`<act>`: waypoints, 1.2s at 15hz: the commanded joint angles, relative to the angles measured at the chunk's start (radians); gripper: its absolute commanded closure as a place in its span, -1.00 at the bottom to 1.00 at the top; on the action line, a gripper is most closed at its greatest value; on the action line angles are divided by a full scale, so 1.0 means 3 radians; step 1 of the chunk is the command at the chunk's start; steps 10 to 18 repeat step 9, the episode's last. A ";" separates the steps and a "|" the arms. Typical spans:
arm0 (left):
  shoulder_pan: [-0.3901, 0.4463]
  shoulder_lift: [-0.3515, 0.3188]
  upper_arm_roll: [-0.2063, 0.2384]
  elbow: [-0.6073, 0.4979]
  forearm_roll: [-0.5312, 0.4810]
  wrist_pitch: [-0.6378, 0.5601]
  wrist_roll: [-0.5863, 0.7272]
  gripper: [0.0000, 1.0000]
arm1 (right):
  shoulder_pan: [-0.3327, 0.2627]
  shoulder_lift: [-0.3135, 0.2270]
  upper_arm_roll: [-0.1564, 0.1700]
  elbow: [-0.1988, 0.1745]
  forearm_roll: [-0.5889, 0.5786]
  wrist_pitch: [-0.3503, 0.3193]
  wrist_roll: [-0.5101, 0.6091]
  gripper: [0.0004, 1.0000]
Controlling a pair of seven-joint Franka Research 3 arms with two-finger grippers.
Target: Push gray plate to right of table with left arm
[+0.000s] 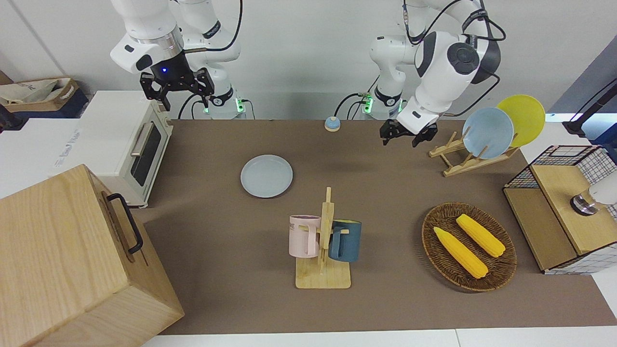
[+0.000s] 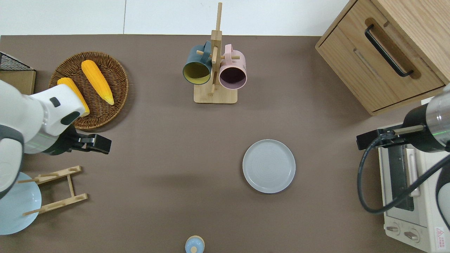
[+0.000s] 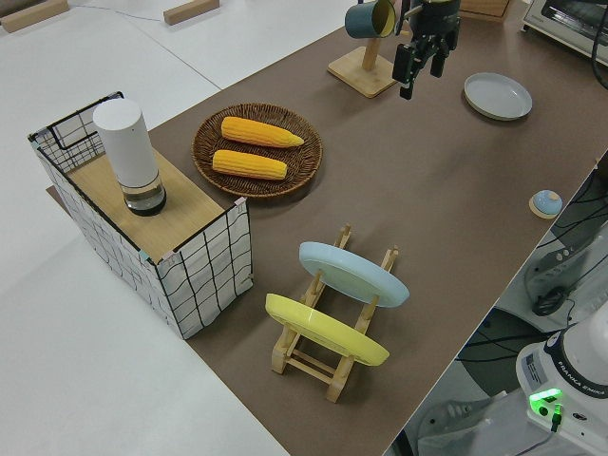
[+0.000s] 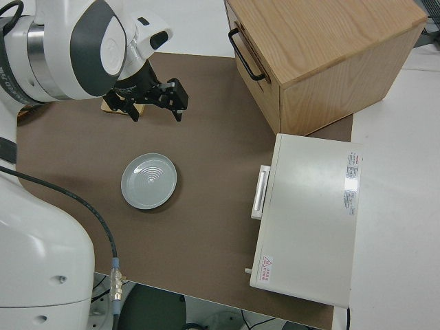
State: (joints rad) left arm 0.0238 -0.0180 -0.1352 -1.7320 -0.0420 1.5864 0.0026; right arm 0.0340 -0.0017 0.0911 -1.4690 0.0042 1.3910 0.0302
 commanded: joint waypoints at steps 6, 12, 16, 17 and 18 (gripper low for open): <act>0.0100 0.0050 0.0353 0.0409 0.0084 -0.0267 0.0257 -0.98 | -0.0037 -0.0025 0.0013 -0.0002 0.0027 -0.0040 -0.0003 -0.97; 0.0105 0.0050 0.0374 0.0409 0.0073 -0.0267 0.0262 -0.98 | -0.0037 -0.0025 0.0013 -0.0002 0.0027 -0.0040 -0.0003 -0.97; 0.0105 0.0050 0.0374 0.0409 0.0073 -0.0267 0.0262 -0.98 | -0.0037 -0.0025 0.0013 -0.0002 0.0027 -0.0040 -0.0003 -0.97; 0.0105 0.0050 0.0374 0.0409 0.0073 -0.0267 0.0262 -0.98 | -0.0037 -0.0025 0.0013 -0.0002 0.0027 -0.0040 -0.0003 -0.97; 0.0105 0.0050 0.0374 0.0409 0.0073 -0.0267 0.0262 -0.98 | -0.0037 -0.0025 0.0013 -0.0002 0.0027 -0.0040 -0.0003 -0.97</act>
